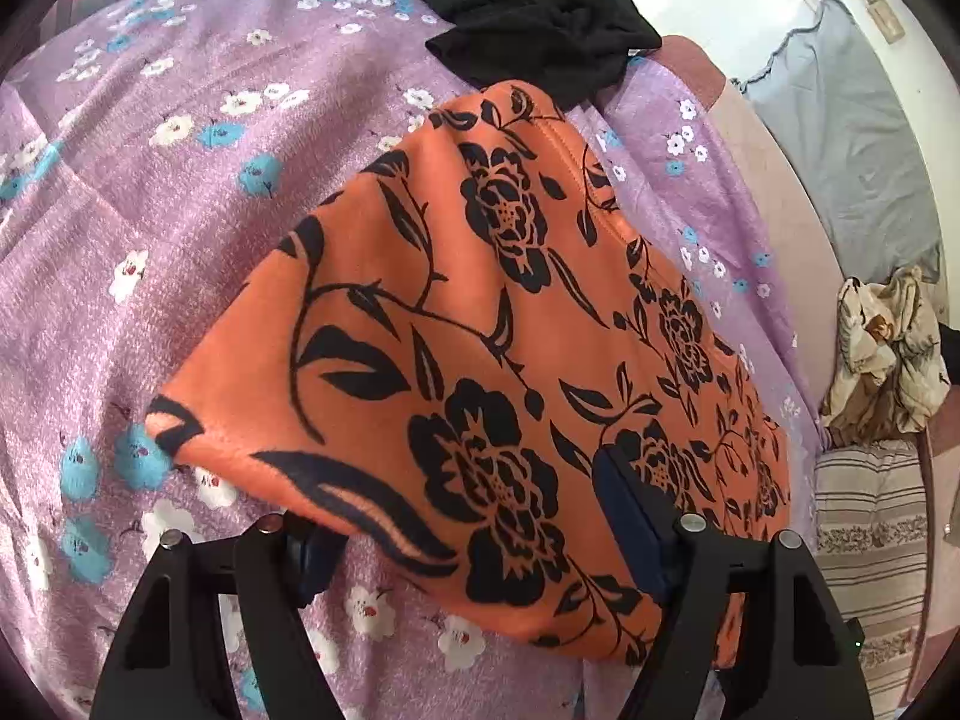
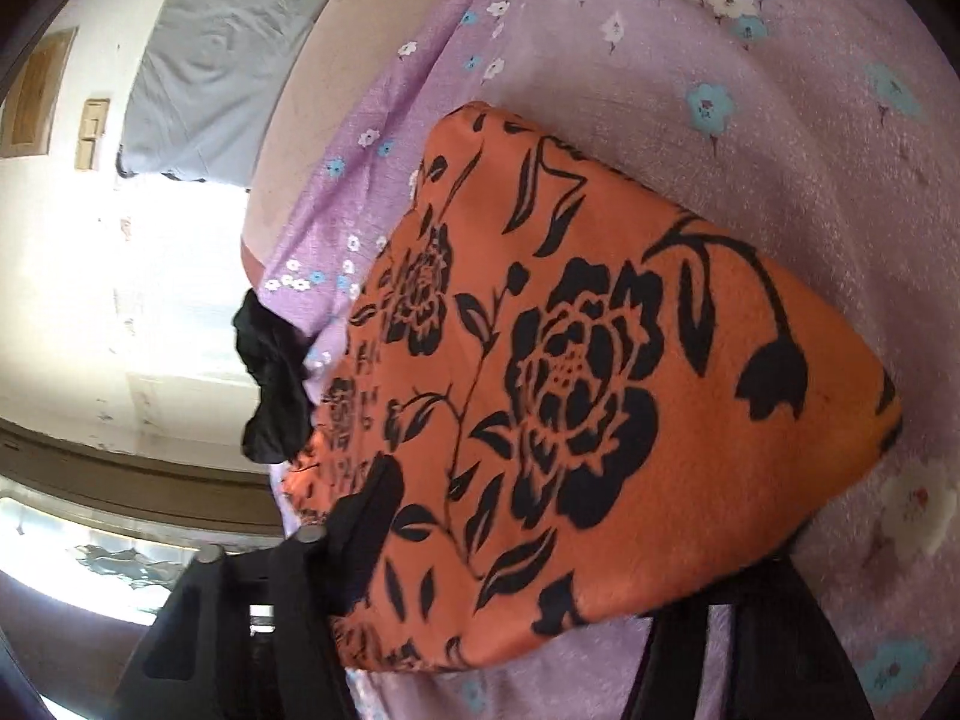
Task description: Fold small clothes
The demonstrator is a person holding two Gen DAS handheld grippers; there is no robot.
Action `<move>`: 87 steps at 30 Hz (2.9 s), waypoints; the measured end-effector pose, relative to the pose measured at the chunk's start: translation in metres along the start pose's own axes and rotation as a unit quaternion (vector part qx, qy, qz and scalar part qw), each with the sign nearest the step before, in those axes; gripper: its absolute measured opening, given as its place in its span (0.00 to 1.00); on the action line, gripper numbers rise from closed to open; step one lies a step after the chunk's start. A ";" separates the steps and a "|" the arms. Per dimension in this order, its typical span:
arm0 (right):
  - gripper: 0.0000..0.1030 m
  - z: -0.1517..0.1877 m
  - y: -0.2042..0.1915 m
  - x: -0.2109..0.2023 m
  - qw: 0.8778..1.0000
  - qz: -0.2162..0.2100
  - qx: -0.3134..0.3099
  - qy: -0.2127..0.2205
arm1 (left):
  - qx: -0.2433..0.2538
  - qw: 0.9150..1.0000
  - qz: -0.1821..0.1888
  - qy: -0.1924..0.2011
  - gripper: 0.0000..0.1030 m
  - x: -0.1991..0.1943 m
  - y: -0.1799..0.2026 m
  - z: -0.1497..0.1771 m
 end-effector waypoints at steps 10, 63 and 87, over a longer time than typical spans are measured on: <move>0.16 0.000 -0.013 -0.011 0.998 0.035 -0.047 0.025 | 0.020 0.998 -0.037 0.053 0.14 -0.016 0.005 0.004; 0.36 0.041 -0.004 -0.093 0.968 0.149 -0.193 -0.060 | 0.275 0.928 -0.252 0.001 0.70 -0.052 0.023 0.096; 0.40 0.003 -0.062 -0.014 0.971 0.099 -0.208 -0.061 | 0.193 0.950 -0.243 0.031 0.88 -0.020 0.003 -0.009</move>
Point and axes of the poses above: each gripper's, at about its wrist camera, not at the fingertips, and x roughly the way its jaws point, y to its right, z to its underside, the point moved 1 cm from there along x, roughly the way its jaws point
